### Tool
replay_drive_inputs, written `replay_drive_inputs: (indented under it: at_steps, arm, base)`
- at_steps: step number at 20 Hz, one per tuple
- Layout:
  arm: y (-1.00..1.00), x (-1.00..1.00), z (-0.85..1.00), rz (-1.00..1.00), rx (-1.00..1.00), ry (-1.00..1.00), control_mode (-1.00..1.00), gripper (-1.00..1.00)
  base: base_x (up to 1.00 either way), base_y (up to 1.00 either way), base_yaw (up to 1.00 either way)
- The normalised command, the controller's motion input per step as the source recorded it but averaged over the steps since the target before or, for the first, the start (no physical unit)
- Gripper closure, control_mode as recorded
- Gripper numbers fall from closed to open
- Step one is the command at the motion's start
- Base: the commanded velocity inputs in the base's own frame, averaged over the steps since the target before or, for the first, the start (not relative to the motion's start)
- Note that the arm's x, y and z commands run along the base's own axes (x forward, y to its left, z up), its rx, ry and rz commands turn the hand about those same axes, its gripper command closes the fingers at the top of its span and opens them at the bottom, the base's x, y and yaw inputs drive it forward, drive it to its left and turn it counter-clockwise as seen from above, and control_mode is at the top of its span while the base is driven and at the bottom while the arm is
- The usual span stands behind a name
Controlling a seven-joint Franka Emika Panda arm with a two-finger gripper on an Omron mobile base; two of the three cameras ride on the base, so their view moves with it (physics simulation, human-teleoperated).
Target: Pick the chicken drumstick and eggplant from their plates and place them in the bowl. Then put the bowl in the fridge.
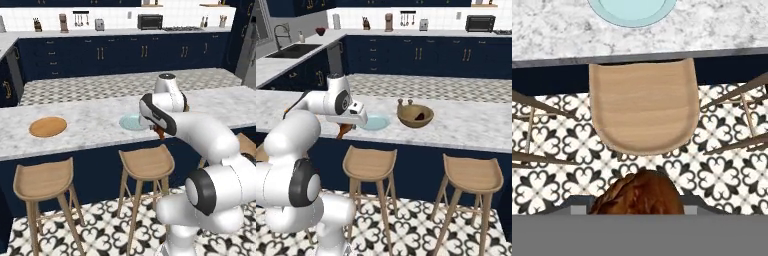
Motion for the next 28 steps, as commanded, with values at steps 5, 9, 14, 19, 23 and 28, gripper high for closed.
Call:
replay_drive_inputs:
  at_steps: [5,9,14,19,23,28]
  arm:
    - [0.00,0.00,0.00,0.00,0.00,0.00,1.00,1.00]
    - [0.00,0.00,0.00,0.00,0.00,0.00,1.00,1.00]
    - [0.00,0.00,0.00,0.00,0.00,0.00,1.00,1.00]
    - [0.00,0.00,0.00,0.00,0.00,0.00,1.00,1.00]
    - [0.00,0.00,0.00,0.00,0.00,0.00,1.00,1.00]
    - [0.00,0.00,0.00,0.00,0.00,0.00,1.00,1.00]
  base:
    - [0.01,-1.00,0.00]
    - [0.14,-0.93,0.00]
    - [0.34,-0.69,0.00]
    - [0.47,-0.49,0.00]
    - [0.39,0.07,0.00]
    - [0.50,0.42,-0.03]
